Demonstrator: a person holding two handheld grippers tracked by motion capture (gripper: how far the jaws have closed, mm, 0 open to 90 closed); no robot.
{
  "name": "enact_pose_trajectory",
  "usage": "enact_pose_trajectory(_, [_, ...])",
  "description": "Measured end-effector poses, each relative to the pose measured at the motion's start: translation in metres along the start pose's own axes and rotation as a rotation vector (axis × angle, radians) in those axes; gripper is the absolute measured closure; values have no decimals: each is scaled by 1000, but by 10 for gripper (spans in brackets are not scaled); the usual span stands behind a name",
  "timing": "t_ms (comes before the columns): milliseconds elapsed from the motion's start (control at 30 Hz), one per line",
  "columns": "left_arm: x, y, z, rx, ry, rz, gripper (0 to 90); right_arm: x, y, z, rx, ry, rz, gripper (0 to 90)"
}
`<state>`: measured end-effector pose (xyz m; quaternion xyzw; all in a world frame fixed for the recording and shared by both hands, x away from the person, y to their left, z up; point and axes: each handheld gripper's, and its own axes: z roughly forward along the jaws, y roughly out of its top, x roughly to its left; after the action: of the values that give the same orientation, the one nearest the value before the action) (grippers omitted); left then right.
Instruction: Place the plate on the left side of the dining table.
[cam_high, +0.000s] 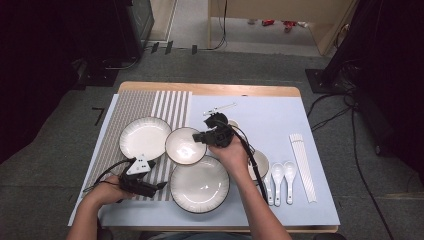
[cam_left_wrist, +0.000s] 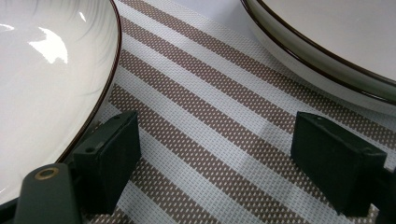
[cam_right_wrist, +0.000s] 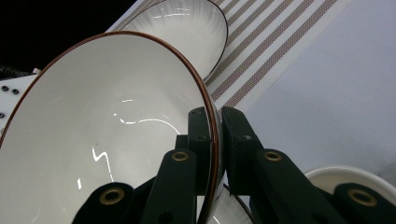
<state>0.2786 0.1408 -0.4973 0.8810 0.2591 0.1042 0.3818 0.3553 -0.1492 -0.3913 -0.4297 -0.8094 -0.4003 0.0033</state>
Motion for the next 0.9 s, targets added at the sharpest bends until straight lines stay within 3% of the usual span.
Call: enact_pose_trajectory(900, [0,0,0,1,-2,-1,162,2,10,12,-14,-13,8,831])
